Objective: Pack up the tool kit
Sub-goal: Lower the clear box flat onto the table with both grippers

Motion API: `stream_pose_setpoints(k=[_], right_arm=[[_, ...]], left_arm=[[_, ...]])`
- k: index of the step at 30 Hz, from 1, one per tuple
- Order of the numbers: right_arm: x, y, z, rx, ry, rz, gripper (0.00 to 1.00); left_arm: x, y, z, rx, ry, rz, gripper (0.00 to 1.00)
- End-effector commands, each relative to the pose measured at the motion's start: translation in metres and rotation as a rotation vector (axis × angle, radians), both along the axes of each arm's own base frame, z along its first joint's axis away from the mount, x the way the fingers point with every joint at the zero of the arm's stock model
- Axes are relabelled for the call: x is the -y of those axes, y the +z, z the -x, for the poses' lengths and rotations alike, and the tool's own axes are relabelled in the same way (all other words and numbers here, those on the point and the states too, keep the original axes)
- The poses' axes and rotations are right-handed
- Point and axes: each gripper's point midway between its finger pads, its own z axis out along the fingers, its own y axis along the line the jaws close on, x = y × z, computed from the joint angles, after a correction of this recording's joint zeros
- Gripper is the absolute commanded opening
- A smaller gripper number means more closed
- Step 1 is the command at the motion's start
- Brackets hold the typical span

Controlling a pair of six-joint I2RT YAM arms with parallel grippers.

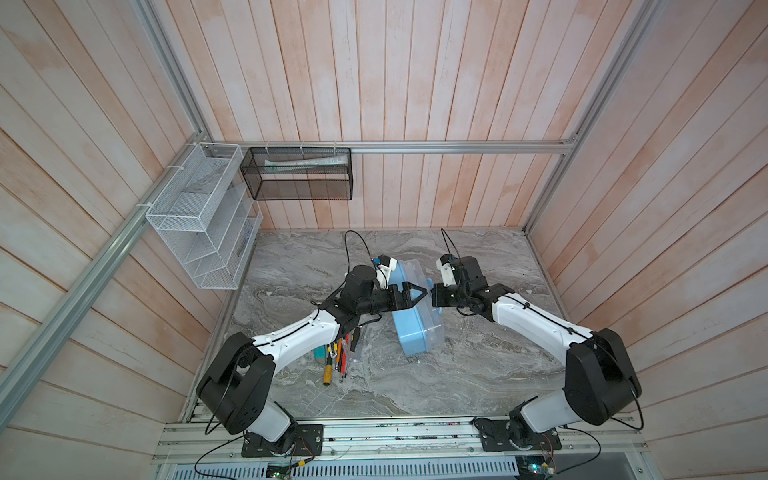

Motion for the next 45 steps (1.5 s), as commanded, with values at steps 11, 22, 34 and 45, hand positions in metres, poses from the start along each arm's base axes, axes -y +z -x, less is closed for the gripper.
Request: stream_pose_setpoints(k=[11,22,34,45], right_arm=[[-0.01,0.065,-0.009,0.18,0.001,-0.07,0.0],[-0.009,0.102,-0.007,0.224,-0.006,-0.108,0.0],[-0.015,0.078,-0.005,0.14,-0.022,-0.13,0.0],[-0.013,0.081,-0.006,0.123,-0.02,-0.195,0.0]], left_arm=[[-0.054,0.01,-0.007,0.094,0.121,-0.166,1.0],[-0.093,-0.008,-0.013,0.16,0.232,-0.263,1.0],[-0.103,-0.089,-0.017,0.02,0.267,-0.382,1.0],[-0.108,-0.13,-0.021,-0.058,0.301,-0.446,1.0]])
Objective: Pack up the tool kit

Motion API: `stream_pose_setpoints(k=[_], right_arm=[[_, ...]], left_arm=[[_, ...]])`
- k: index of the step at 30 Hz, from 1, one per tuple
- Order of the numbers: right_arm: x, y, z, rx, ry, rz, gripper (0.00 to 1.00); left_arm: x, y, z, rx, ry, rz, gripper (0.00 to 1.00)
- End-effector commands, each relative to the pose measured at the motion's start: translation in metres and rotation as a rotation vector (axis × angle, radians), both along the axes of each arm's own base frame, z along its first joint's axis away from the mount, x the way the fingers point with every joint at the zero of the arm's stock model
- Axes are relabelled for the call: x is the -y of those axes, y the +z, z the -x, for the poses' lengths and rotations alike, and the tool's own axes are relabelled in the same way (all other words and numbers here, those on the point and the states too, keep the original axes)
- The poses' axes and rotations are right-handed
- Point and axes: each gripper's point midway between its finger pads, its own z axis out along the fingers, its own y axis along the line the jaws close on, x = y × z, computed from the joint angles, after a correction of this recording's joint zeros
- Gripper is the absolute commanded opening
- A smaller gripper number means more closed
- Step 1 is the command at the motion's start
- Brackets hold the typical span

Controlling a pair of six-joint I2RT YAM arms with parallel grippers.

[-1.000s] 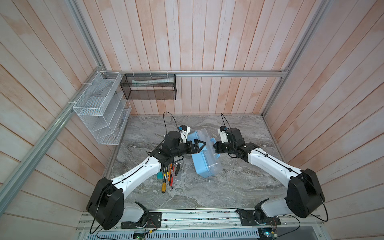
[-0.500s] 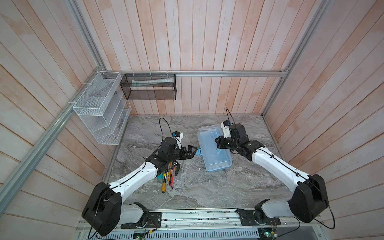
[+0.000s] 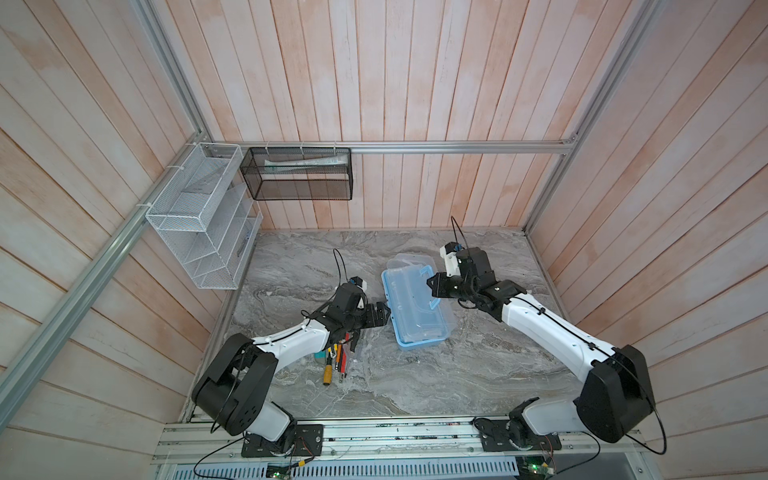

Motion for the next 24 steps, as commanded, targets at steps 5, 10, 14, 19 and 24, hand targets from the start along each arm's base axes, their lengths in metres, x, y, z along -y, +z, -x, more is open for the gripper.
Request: stream_pose_setpoints(k=[5,10,14,19,24], right_arm=[[-0.005,0.018,-0.004,0.047,0.022,-0.083,0.0],[-0.004,0.015,-0.001,0.044,0.023,-0.091,0.0],[-0.005,0.012,0.0,0.043,0.024,-0.101,0.0],[-0.004,0.009,0.0,0.041,0.023,-0.101,0.0],[-0.003,0.007,-0.001,0.037,0.019,-0.102,0.0]], left_arm=[[0.002,-0.005,-0.009,0.014,0.019,0.006,1.0],[0.006,-0.008,-0.014,0.009,0.018,0.016,1.0],[0.006,-0.008,-0.016,0.017,0.028,0.019,1.0],[0.009,-0.005,-0.014,0.032,0.007,0.036,1.0],[0.011,0.002,-0.014,0.052,-0.001,0.059,1.0]])
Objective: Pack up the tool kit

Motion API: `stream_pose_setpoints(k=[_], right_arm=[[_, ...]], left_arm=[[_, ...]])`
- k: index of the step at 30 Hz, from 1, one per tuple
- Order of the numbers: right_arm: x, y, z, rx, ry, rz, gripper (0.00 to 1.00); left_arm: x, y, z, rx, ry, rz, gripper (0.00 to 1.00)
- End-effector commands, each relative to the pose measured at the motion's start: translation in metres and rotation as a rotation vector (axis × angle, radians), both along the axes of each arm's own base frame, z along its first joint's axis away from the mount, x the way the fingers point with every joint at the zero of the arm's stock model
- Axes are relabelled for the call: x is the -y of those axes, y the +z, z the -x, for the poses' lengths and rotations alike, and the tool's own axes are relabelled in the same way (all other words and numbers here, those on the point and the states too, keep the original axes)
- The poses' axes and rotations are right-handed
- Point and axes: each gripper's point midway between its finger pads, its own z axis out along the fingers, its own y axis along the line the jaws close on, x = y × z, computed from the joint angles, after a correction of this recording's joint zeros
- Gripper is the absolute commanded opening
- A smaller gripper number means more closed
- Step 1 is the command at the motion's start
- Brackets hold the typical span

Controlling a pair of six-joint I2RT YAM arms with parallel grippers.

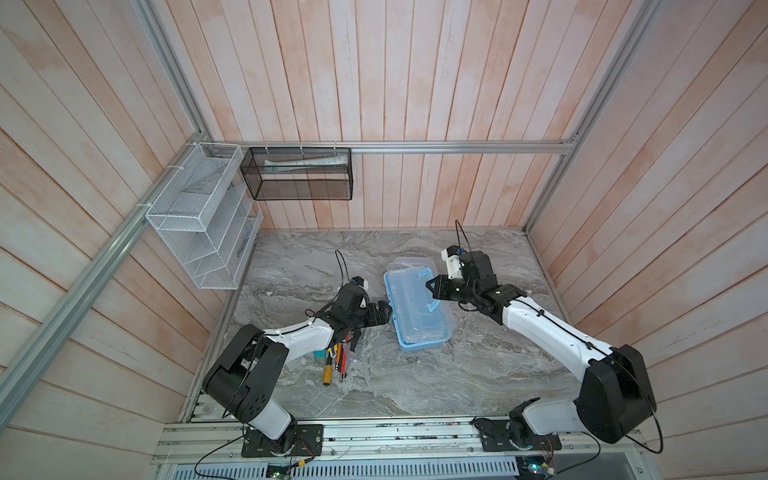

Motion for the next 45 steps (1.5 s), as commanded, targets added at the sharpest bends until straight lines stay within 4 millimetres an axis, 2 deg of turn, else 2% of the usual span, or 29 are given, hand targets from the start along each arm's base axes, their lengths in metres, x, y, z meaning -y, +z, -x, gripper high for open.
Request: stream_pose_setpoints(k=[1,11,17,24,30,38,42,45], right_arm=[[-0.002,0.017,-0.004,0.064,0.009,-0.033,0.0],[-0.003,0.019,-0.005,0.064,0.009,-0.042,0.0],[-0.003,0.016,-0.006,0.056,0.009,-0.04,0.0],[-0.005,0.014,-0.006,0.051,0.013,-0.041,0.0],[-0.004,0.016,-0.006,0.053,0.01,-0.044,0.0],[-0.003,0.016,-0.005,0.056,0.009,-0.043,0.0],[-0.002,0.021,-0.006,0.068,0.004,-0.044,0.0],[-0.001,0.023,-0.006,0.072,0.002,-0.043,0.0]], left_arm=[[0.002,0.009,-0.002,0.032,-0.01,0.024,1.0],[0.004,-0.009,-0.004,-0.013,-0.011,-0.007,1.0],[0.01,0.001,-0.003,0.016,-0.033,0.043,1.0],[0.015,0.002,-0.001,0.021,-0.053,0.067,1.0],[0.008,-0.017,-0.002,-0.031,-0.034,0.0,1.0],[0.006,-0.023,-0.001,-0.041,-0.026,-0.01,1.0],[0.004,-0.02,0.002,-0.043,-0.015,0.004,0.99],[0.001,-0.004,0.002,0.0,0.006,0.052,0.99]])
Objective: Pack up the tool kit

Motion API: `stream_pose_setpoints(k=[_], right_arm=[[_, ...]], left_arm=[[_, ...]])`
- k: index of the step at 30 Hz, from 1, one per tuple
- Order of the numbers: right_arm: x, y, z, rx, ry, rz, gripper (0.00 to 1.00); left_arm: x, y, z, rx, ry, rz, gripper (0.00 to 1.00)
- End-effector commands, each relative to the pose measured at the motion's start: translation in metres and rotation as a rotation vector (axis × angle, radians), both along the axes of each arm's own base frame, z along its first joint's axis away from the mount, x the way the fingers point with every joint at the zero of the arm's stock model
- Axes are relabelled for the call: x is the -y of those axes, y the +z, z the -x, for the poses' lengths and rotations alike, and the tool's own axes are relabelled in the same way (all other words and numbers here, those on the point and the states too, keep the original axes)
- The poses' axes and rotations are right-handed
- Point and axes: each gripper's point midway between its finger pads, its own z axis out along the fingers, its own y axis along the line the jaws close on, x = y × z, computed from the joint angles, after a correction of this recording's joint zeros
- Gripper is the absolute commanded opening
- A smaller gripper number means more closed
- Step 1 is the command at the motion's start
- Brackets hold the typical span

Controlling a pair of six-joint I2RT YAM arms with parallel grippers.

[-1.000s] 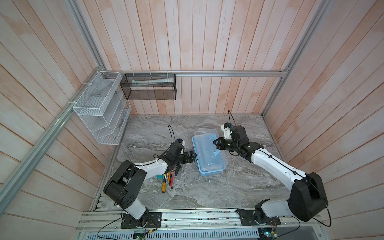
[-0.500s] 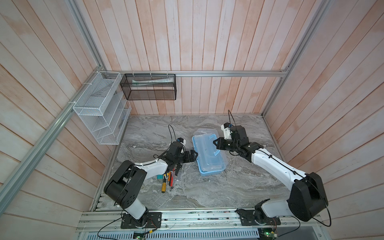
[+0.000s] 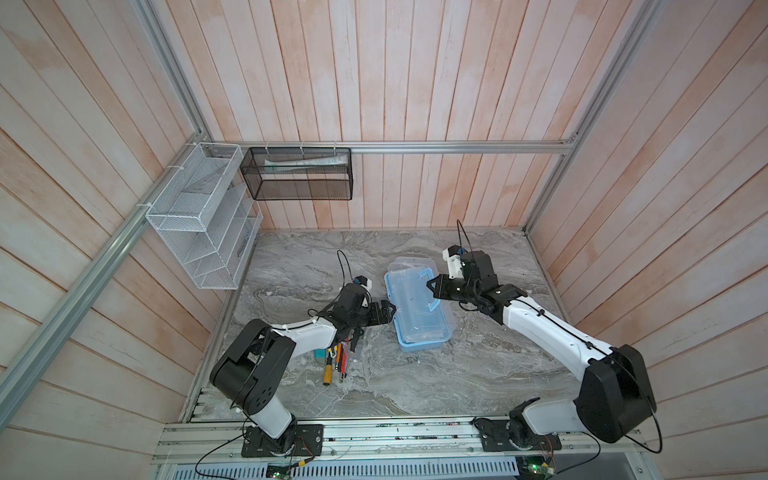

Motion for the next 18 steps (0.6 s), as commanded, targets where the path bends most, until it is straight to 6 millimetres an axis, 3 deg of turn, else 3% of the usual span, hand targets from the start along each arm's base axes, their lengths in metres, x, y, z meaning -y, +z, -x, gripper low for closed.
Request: stream_pose_setpoints(k=[1,5,13,18], right_arm=[[-0.003,0.022,-0.005,0.078,0.011,-0.036,0.0],[-0.004,0.016,-0.003,0.063,0.015,-0.039,0.0],[-0.004,0.019,-0.003,0.068,0.019,-0.043,0.0],[-0.005,0.017,-0.002,0.064,0.021,-0.045,0.0]], left_arm=[[-0.01,0.003,0.004,0.002,0.035,0.005,0.99],[-0.006,0.014,0.002,0.028,0.018,0.023,0.99],[-0.002,-0.002,-0.001,-0.016,0.01,-0.005,0.99],[0.004,-0.001,-0.003,-0.016,-0.006,0.021,0.99]])
